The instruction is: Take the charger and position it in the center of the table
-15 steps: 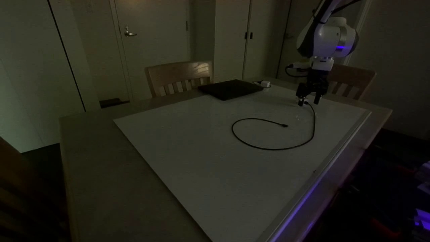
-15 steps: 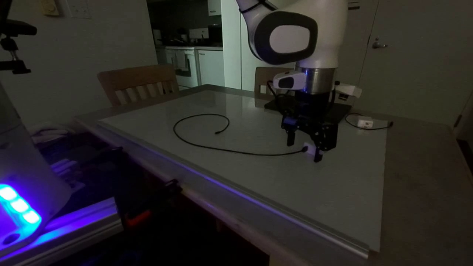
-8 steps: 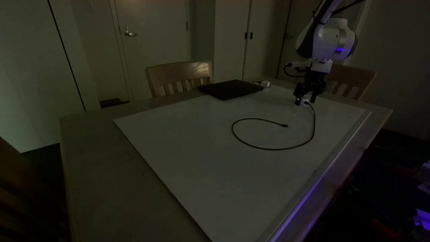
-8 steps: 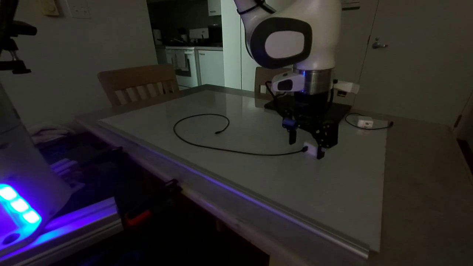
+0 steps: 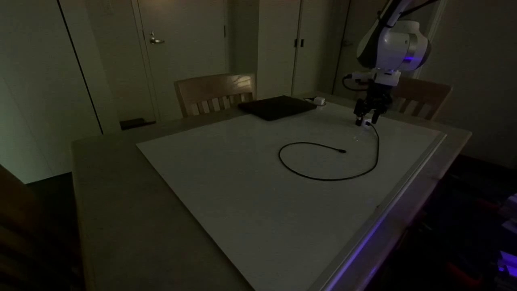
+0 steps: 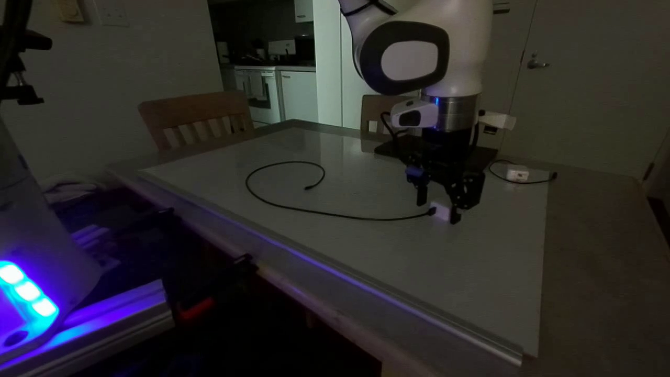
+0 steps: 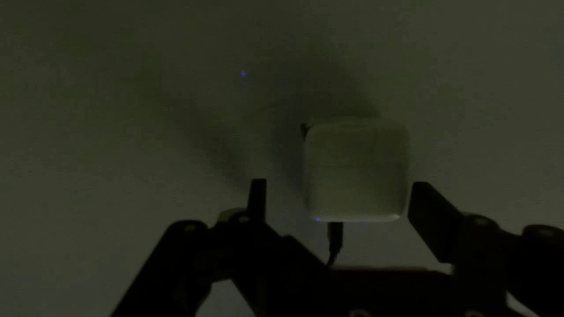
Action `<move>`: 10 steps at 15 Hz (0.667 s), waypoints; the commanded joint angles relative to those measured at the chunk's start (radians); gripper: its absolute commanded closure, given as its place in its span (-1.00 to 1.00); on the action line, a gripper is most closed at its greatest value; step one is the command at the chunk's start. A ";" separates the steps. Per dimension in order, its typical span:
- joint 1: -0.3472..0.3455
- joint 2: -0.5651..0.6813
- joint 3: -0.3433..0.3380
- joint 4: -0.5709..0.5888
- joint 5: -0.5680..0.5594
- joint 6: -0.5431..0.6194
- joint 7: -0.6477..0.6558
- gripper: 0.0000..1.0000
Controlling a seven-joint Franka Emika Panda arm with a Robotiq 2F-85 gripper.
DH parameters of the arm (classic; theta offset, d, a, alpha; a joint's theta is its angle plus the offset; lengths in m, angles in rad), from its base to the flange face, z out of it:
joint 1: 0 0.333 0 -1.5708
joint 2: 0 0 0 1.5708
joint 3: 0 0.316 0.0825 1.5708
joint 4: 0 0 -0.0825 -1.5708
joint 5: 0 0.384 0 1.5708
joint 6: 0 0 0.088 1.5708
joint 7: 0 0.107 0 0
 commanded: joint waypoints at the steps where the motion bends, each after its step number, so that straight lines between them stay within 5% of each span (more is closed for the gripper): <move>1: -0.010 -0.017 0.006 0.026 -0.013 -0.038 0.007 -0.04; 5: 0.014 -0.015 -0.002 0.049 -0.026 -0.070 0.037 0.50; 10: 0.112 -0.027 -0.020 0.039 -0.147 -0.145 0.082 0.50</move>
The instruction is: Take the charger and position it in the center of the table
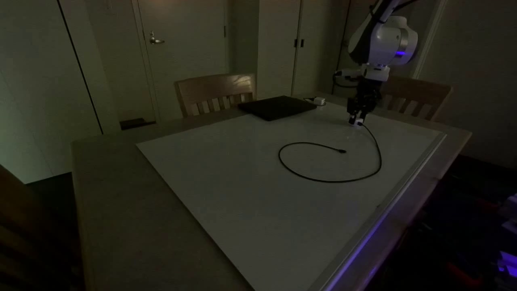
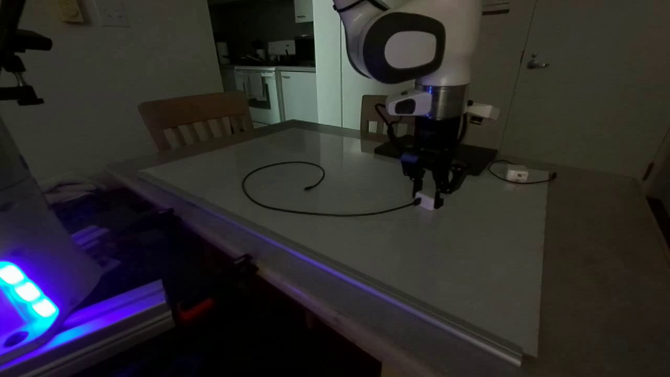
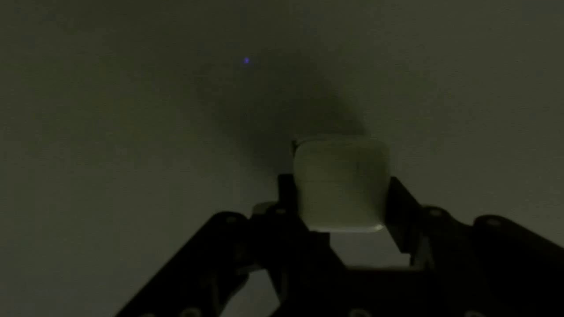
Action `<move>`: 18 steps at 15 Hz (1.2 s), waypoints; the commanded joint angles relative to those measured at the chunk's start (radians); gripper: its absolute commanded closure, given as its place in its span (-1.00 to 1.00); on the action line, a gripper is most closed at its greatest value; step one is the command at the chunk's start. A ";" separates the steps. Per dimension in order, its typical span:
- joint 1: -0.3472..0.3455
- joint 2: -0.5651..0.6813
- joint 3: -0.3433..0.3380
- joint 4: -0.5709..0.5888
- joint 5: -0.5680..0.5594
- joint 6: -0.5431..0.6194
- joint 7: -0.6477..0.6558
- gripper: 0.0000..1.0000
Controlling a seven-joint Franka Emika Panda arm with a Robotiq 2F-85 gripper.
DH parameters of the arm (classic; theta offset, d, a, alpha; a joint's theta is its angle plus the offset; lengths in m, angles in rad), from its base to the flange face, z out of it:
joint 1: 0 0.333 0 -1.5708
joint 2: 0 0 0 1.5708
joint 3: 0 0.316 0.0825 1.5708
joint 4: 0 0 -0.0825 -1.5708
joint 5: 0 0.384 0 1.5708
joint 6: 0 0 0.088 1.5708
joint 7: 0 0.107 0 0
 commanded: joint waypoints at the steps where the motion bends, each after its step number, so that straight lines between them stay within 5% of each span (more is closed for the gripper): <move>1: 0.088 -0.030 -0.028 -0.015 -0.096 -0.091 0.012 0.50; 4: 0.108 -0.066 0.010 -0.046 -0.194 -0.063 -0.050 0.50; 6: 0.064 -0.076 0.051 -0.030 -0.098 -0.034 -0.015 0.50; 7: 0.102 -0.031 0.028 -0.006 -0.146 -0.054 0.007 0.00; 10: 0.085 -0.048 0.034 -0.006 -0.122 -0.051 0.008 0.00; 11: 0.081 -0.050 0.033 -0.006 -0.122 -0.051 0.007 0.50; 18: 0.134 -0.028 0.123 0.026 -0.188 -0.131 -0.106 0.50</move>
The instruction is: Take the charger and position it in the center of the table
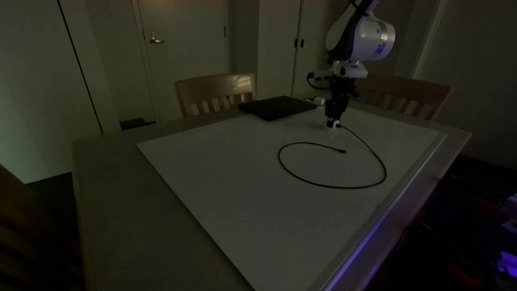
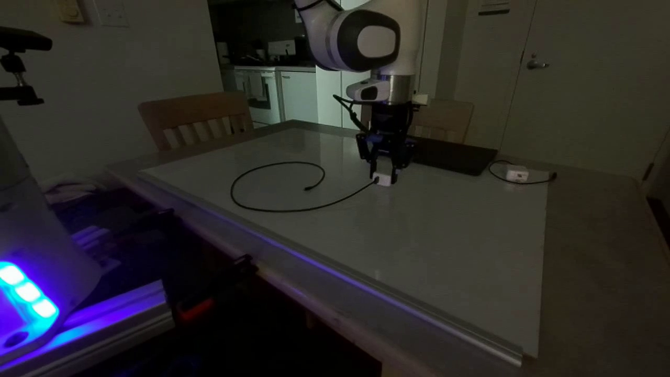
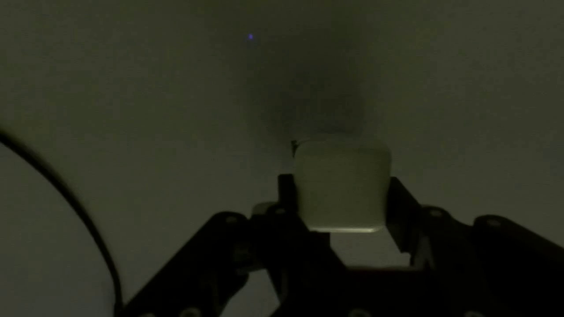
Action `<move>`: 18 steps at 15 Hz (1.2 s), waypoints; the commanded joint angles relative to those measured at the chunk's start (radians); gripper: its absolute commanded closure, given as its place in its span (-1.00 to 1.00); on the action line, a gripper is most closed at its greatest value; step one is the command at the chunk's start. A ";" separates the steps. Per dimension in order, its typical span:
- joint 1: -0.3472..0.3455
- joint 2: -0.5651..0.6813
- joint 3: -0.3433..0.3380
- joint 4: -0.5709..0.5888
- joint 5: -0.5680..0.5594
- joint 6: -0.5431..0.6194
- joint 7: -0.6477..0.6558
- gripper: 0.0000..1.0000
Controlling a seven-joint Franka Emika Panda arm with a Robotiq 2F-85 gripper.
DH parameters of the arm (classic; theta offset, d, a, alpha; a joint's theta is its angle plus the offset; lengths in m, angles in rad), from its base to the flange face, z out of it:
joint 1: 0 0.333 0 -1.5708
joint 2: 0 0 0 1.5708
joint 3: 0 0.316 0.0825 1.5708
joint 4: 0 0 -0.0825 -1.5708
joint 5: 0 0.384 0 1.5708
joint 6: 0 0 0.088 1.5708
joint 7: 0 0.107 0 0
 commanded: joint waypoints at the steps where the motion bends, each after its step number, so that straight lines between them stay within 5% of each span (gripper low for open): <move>1: 0.040 0.010 0.056 0.021 -0.033 -0.060 -0.072 0.50; 7: 0.093 -0.017 0.120 -0.007 -0.077 -0.040 -0.252 0.50; 8: 0.111 -0.003 0.097 0.011 -0.051 -0.041 -0.181 0.50; 9: 0.115 -0.003 0.098 0.011 -0.050 -0.040 -0.186 0.00; 10: 0.116 -0.003 0.097 0.011 -0.051 -0.040 -0.183 0.00; 11: 0.116 -0.003 0.097 0.011 -0.051 -0.040 -0.183 0.50; 18: 0.107 0.027 0.147 0.082 -0.097 -0.049 -0.447 0.50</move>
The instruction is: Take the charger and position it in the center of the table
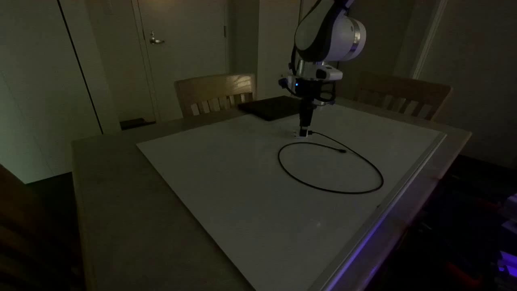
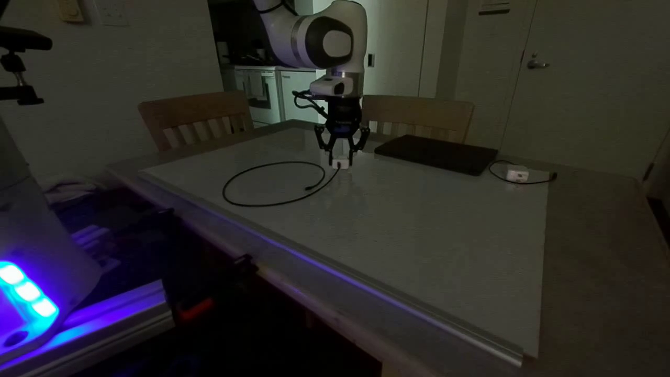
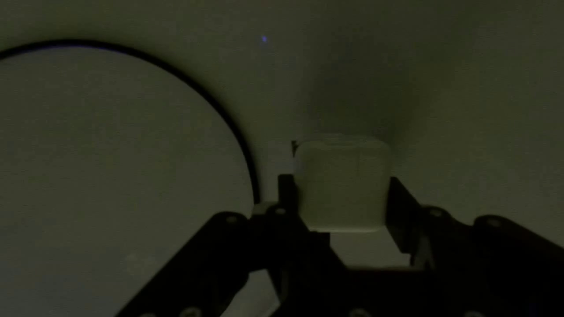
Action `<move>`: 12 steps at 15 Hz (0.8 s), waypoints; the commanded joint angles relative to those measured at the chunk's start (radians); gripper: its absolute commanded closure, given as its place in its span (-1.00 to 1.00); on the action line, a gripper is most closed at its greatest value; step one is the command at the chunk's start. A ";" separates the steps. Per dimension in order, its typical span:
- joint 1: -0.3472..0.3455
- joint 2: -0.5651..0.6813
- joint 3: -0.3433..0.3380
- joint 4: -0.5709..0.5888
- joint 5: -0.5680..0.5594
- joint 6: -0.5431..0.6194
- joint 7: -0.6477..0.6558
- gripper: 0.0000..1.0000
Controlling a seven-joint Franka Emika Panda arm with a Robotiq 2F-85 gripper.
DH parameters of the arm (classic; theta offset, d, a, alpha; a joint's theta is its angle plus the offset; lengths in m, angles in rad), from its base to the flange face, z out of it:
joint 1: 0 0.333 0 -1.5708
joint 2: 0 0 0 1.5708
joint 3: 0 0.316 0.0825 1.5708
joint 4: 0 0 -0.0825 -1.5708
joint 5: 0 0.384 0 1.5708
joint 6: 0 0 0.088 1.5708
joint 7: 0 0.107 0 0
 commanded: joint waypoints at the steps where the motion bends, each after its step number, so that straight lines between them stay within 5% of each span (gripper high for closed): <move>1: -0.003 0.032 0.035 0.069 -0.006 -0.023 -0.147 0.50; 7: -0.005 0.108 0.091 0.190 0.007 -0.082 -0.396 0.50; 12: 0.055 0.123 0.030 0.211 -0.106 -0.125 -0.545 0.50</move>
